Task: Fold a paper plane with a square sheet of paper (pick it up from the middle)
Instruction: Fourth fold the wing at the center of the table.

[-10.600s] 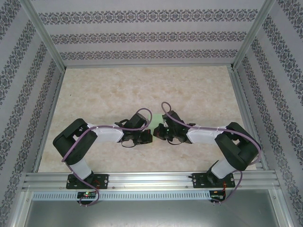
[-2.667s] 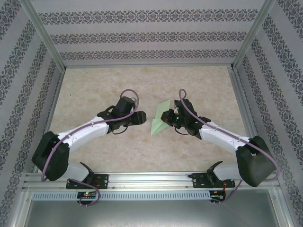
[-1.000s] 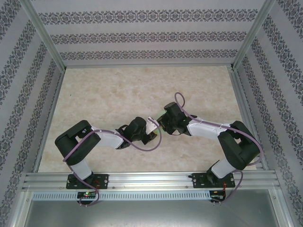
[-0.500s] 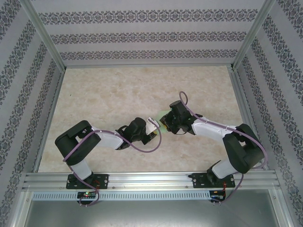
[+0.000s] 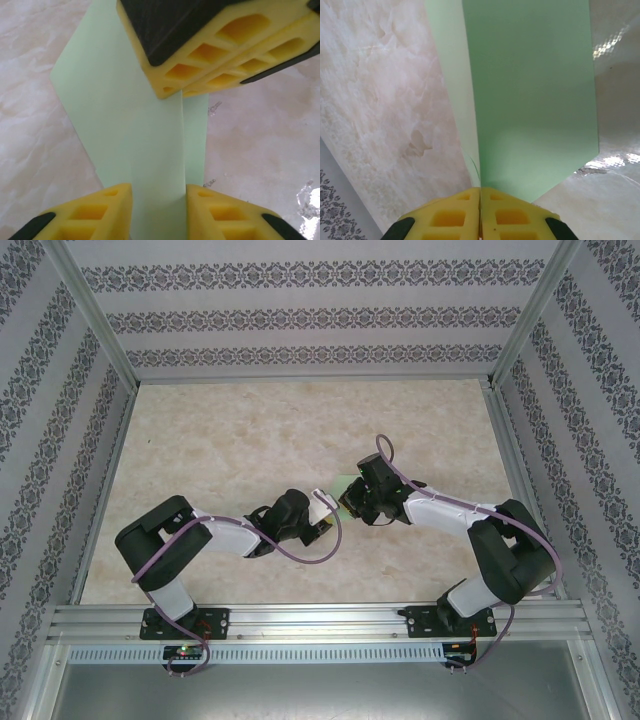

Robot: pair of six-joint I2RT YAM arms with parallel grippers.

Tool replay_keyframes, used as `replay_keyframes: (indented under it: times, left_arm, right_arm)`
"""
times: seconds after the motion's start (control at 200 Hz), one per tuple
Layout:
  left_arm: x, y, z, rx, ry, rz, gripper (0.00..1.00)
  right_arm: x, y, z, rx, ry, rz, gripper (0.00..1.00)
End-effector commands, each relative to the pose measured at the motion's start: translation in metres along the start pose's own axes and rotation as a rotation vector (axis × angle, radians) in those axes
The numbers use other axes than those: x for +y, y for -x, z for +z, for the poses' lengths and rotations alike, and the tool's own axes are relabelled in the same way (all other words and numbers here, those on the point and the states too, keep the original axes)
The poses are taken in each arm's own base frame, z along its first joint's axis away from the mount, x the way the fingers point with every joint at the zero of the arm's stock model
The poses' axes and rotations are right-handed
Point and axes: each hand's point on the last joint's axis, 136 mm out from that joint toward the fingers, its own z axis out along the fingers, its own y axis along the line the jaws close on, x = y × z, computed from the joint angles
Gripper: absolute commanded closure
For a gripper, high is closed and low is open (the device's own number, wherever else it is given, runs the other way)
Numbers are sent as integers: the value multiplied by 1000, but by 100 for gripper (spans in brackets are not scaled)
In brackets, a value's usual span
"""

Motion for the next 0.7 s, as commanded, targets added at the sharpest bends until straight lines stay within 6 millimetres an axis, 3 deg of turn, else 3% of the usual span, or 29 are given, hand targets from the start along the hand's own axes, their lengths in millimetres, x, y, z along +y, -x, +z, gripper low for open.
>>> replay_keyframes:
  times: [0.0,0.125,0.355,0.5,0.694]
  left_arm:
    - [-8,24,-2,-79,-22,16,73]
    - [-11,17,1,-60,-41,-13,82]
    - [-14,7,4,-26,-55,-119,90]
    - [-15,7,5,-3,-76,-232,94]
    - [-15,10,2,36,-134,-425,97]
  right_arm:
    - [12,4,-4,6,25,-6,90]
    - [11,5,-4,3,20,-18,84]
    - [11,8,-9,11,32,-110,65]
    - [15,14,-22,-5,74,-213,52]
    - [14,21,-41,-66,129,-331,45]
